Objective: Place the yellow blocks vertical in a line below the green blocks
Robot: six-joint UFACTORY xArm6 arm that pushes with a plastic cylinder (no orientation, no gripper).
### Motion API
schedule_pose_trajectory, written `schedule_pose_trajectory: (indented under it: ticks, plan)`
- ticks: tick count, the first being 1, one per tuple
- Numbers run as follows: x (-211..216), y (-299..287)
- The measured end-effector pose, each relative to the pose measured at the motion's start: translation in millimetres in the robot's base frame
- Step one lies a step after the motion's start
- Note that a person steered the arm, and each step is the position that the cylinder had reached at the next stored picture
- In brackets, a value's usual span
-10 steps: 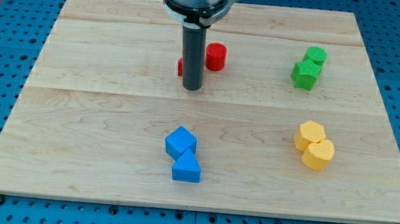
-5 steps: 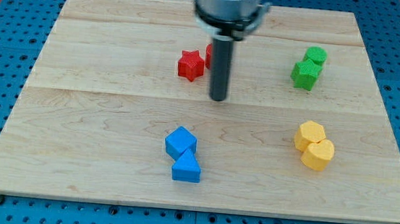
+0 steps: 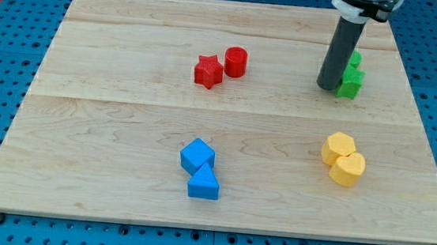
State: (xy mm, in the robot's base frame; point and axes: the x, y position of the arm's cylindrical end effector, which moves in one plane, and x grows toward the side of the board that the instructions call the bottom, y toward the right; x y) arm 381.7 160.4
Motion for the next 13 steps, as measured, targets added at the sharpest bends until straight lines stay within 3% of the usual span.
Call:
schedule_pose_trajectory:
  ticks: [2, 4, 5, 6, 9, 10, 13]
  plan:
    - [9.3, 16.5]
    - [114.2, 92.8]
    - [166.2, 27.0]
    - [165.5, -1.0]
    - [88.9, -0.9]
    - [73.1, -36.3]
    - [72.6, 36.1]
